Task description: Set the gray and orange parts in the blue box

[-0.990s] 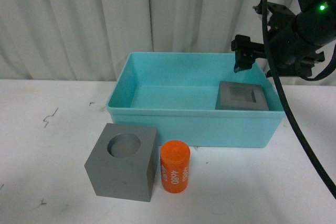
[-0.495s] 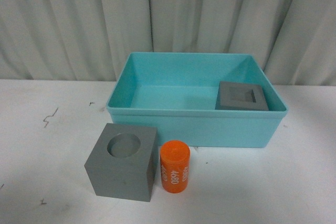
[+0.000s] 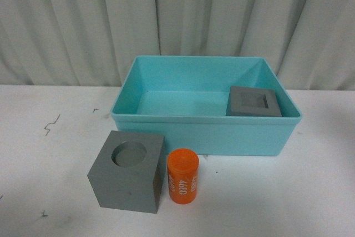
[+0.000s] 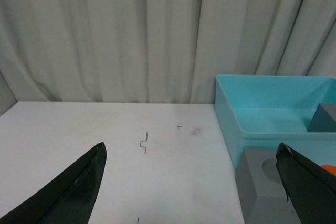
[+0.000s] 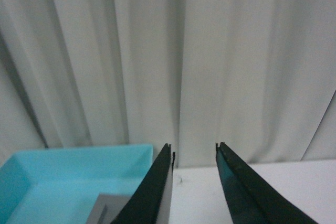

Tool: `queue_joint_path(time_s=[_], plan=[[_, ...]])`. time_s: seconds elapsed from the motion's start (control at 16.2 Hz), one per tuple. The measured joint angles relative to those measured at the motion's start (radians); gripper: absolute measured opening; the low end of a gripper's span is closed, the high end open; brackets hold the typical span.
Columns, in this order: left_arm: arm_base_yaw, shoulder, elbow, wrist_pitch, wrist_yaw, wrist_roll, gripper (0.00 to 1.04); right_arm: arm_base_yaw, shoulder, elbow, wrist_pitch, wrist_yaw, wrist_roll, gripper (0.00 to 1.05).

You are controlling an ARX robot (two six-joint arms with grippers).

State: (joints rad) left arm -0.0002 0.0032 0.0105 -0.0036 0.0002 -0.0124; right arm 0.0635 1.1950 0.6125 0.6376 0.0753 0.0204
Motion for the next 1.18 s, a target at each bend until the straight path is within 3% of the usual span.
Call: queue_joint_path(time_s=[0.19, 0.31, 1.18], plan=[[0.0, 0.0, 0.0, 0.0, 0.0, 0.0, 0.98, -0.023, -0.089, -0.215, 0.051, -0.058, -0.018, 0.01], [0.0, 0.0, 0.0, 0.0, 0.0, 0.0, 0.98, -0.071, -0.183, -0.304, 0.076, -0.068, -0.018, 0.02], [0.0, 0.0, 0.0, 0.0, 0.0, 0.0, 0.98, -0.064, -0.647, -0.6, -0.092, -0.073, -0.018, 0.02]])
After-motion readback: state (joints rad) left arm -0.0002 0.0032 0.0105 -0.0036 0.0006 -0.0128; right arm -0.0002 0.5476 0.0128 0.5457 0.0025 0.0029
